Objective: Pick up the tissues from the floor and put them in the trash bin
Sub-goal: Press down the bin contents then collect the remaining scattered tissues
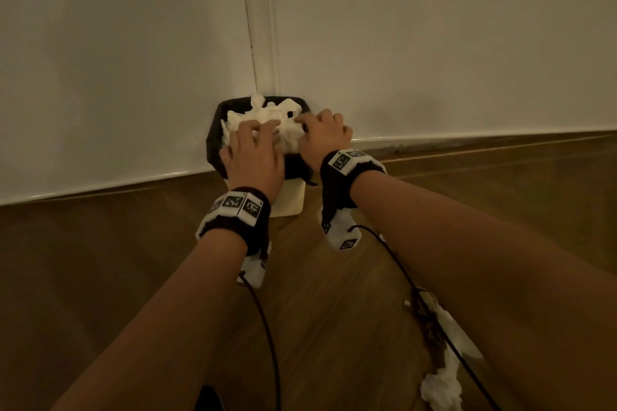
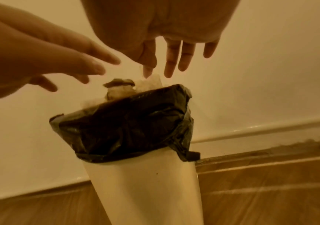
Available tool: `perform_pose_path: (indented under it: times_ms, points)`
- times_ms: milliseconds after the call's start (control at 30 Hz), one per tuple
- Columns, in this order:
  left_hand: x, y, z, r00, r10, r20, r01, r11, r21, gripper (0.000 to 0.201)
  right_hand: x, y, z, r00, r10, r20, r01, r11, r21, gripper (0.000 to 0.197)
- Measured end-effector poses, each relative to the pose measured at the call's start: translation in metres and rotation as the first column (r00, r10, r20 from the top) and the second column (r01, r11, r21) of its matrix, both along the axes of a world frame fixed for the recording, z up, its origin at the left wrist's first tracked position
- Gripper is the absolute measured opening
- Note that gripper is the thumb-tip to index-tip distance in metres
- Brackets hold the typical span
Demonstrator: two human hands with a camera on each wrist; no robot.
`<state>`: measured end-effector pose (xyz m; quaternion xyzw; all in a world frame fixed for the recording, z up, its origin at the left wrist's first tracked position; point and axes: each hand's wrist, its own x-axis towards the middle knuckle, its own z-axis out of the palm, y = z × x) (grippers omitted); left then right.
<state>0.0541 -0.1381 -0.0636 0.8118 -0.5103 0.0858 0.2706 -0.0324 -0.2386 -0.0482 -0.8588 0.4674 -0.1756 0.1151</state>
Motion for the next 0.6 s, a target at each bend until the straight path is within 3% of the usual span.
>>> perform_pose_path:
  times_ms: [100,167,267,333,433,600]
  points:
    - [-0.037,0.009,-0.01,0.999,-0.047,-0.011,0.045,0.994,-0.095,0.034,-0.031,0.003,-0.002,0.985,-0.1,0.14,0.092,0.994,0.063,0.039]
    - [-0.063,0.012,-0.023,0.988,-0.151,-0.045,0.146,0.985,-0.093,0.025,-0.063,0.006,-0.011,0.971,-0.134,0.195,0.104,0.982,0.159,0.033]
    - [-0.102,0.015,-0.049,0.897,-0.343,-0.279,0.38,0.921,0.086,0.016,-0.12,0.02,-0.036,0.968,-0.12,0.222,0.047,0.95,0.308,0.026]
    - [-0.128,0.019,-0.07,0.818,-0.406,-0.408,0.53,0.808,0.258,0.016,-0.156,0.036,-0.057,0.99,-0.07,0.121,0.025,0.939,0.343,0.023]
    - [-0.164,0.029,-0.102,0.728,-0.448,-0.519,0.668,0.635,0.388,0.019,-0.203,0.061,-0.091,0.996,0.066,-0.061,-0.03,0.884,0.466,0.021]
    - [-0.206,0.05,-0.147,0.694,-0.434,-0.574,0.715,0.323,0.62,0.026,-0.262,0.09,-0.125,0.955,0.216,-0.202,-0.058,0.808,0.587,0.025]
